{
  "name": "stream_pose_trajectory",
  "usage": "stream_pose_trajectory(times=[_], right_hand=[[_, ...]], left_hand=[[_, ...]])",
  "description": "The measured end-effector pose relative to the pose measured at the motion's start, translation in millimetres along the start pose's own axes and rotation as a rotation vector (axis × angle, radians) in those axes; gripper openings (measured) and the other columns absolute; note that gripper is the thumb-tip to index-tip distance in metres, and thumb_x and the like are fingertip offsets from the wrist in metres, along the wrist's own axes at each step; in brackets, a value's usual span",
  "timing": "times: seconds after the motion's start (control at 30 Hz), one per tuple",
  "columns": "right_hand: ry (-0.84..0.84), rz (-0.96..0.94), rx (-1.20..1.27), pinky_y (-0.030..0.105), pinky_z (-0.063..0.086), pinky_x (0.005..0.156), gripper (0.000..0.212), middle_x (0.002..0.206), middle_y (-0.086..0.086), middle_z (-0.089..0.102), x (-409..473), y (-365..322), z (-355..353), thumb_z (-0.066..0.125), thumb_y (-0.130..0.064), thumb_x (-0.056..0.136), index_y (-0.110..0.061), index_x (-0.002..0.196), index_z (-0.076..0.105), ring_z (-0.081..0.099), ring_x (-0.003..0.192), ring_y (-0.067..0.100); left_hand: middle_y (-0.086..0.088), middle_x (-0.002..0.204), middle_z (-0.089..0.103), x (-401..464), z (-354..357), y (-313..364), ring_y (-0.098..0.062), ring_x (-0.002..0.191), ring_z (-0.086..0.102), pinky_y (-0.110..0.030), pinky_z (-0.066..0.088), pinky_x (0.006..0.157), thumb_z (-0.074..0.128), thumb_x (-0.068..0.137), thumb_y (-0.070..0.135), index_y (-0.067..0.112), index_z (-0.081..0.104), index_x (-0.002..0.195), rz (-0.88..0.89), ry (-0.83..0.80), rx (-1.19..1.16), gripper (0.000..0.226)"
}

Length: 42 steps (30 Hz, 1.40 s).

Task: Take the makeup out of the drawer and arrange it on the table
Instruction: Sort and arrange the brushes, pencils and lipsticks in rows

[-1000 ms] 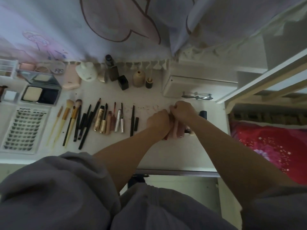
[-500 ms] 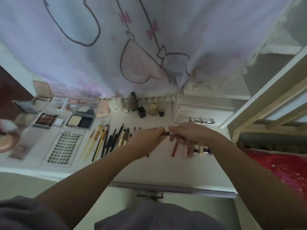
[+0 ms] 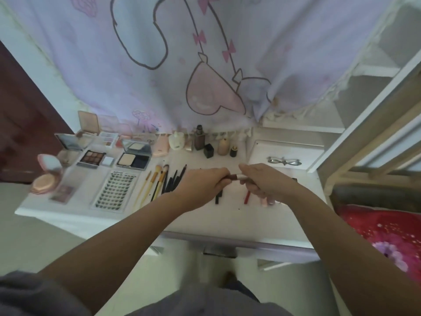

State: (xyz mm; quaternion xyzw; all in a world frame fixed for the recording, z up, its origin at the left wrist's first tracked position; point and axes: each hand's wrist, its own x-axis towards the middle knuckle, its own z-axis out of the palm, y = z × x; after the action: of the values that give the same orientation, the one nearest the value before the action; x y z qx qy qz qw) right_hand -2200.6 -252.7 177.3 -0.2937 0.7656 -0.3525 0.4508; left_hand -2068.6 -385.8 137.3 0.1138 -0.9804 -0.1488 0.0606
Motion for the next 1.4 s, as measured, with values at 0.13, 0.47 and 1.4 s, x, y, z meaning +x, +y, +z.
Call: stream_pose_trajectory(times=[0.13, 0.47, 1.4], right_hand=[[-0.001, -0.084, 0.048, 0.013, 0.028, 0.035, 0.024, 0.054, -0.006, 0.044, 2.2, 7.8, -0.4, 0.045, -0.032, 0.099, -0.015, 0.084, 0.052, 0.034, 0.036, 0.000], [-0.126, -0.067, 0.045, 0.018, 0.031, 0.043, 0.022, 0.058, -0.006, 0.049, 12.4, 23.9, -60.8, 0.049, -0.032, 0.097, -0.017, 0.083, 0.056, 0.039, 0.047, 0.006], [-0.125, -0.051, -0.040, 0.019, 0.030, 0.043, 0.023, 0.061, -0.005, 0.051, 36.6, 29.4, -95.8, 0.048, -0.040, 0.095, -0.018, 0.094, 0.056, 0.040, 0.045, 0.004]], left_hand=[[0.010, 0.081, 0.057, -3.7, 0.9, 1.7, -0.012, 0.062, 0.051, -0.024, 0.029, 0.051, 0.032, 0.098, 0.043, 0.025, 0.051, 0.105, -0.032, -0.003, 0.000, 0.028], [0.015, 0.078, 0.046, 40.1, 10.5, 28.4, -0.010, 0.061, 0.046, -0.026, 0.031, 0.052, 0.033, 0.097, 0.044, 0.026, 0.051, 0.104, -0.039, 0.017, 0.022, 0.026], [0.008, 0.090, 0.060, 81.3, 17.1, 36.0, -0.015, 0.072, 0.057, -0.034, 0.047, 0.064, 0.034, 0.097, 0.043, 0.026, 0.053, 0.106, -0.063, -0.015, -0.016, 0.027]])
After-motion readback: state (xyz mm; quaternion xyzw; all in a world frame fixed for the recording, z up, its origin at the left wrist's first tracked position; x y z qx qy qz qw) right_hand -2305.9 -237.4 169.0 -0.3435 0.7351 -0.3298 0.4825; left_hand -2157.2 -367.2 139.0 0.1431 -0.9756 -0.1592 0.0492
